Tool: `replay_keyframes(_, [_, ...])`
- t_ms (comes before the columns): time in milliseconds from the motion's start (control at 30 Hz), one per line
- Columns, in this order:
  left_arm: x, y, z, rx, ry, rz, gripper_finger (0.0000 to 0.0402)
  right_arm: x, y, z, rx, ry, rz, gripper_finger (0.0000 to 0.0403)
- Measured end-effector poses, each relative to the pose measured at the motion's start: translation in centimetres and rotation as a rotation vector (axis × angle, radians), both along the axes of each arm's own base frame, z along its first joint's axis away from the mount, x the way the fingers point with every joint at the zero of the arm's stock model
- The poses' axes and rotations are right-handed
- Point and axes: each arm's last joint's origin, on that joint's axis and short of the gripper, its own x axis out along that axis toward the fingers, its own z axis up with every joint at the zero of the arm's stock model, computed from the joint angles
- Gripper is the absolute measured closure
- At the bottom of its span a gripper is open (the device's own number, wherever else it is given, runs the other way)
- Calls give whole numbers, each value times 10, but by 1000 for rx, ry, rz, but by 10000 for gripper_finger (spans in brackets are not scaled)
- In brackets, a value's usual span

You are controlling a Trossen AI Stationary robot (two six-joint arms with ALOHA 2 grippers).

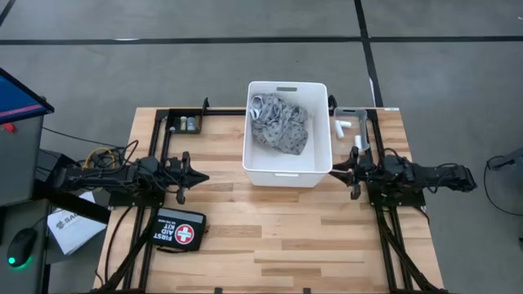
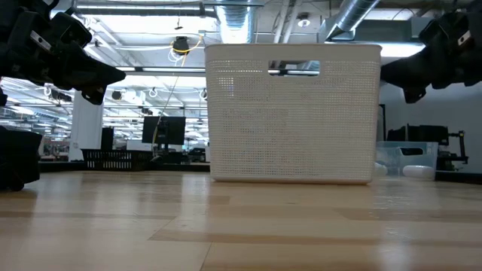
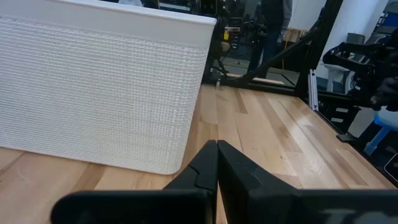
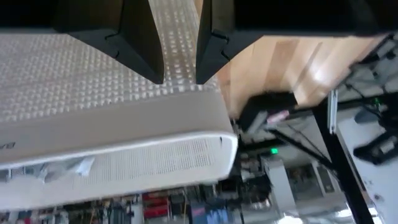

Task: Pick & place medical supplies in basket/bin
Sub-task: Return to Home Position

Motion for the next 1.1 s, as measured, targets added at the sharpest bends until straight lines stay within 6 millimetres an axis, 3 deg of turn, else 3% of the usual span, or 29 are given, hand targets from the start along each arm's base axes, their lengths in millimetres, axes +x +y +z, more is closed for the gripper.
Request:
replay_keyframes(133, [0,0,0,0,0,0,401,4,1,-3,1,-83,22,312])
replay_keyframes(1100, [0,0,0,0,-1,0,401,6,2,-7,5,-49,72,312])
